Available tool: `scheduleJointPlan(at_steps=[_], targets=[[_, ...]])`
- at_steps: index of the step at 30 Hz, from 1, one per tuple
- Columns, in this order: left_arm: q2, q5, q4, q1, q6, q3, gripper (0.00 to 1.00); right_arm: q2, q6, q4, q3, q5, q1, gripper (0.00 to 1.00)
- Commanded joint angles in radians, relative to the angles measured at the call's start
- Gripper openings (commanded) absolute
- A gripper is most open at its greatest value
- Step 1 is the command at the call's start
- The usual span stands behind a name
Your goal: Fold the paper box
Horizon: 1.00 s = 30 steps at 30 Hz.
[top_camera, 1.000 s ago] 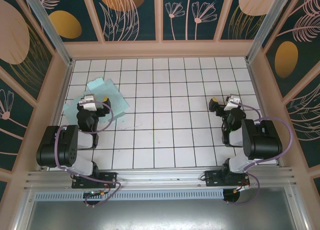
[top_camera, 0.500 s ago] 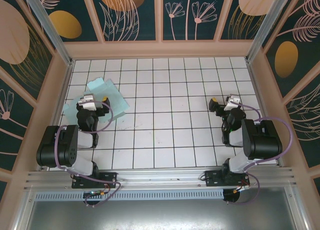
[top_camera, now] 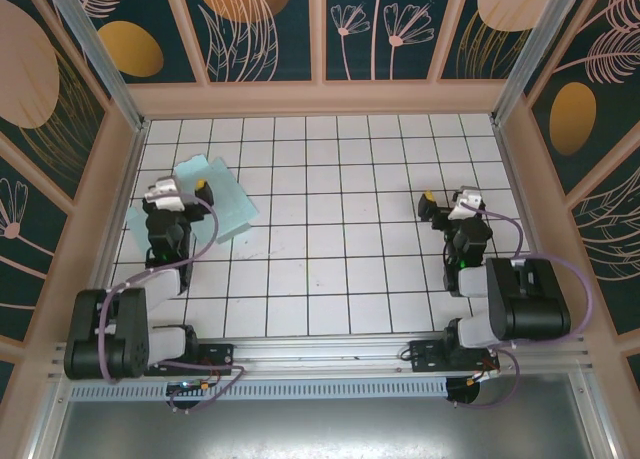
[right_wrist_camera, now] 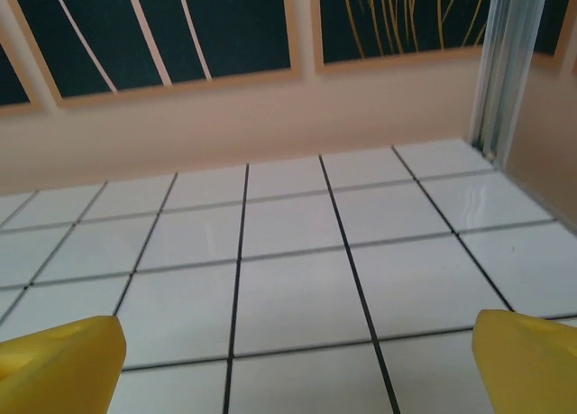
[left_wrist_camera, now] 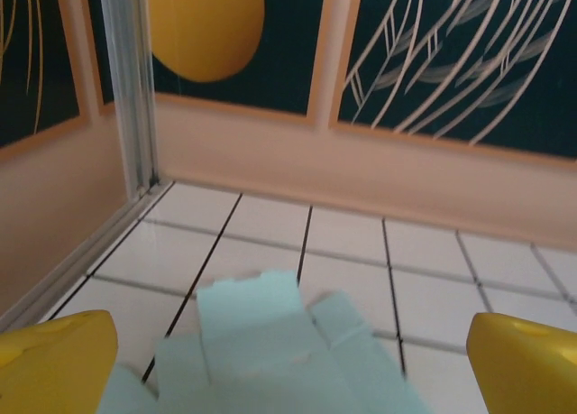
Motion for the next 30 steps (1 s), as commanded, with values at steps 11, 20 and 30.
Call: scheduleJointPlan(at_steps=[11,20,30], targets=[[0.382,0.021,-0.694,-0.004,-0.438,0.477,0.95,-0.190,0.140,-0.722,0.373,0.025,0.217,0.99],[0.554,0.177,-0.724,-0.036,-0.485,0.522,0.86,-0.184,0.216,-0.883,0.457,-0.049,0.207,0.99],[0.663,0.278,-0.665,-0.212,-0.505,0.532,0.88,-0.159,0.308,-0.819,0.438,-0.113,0.174,0.99]])
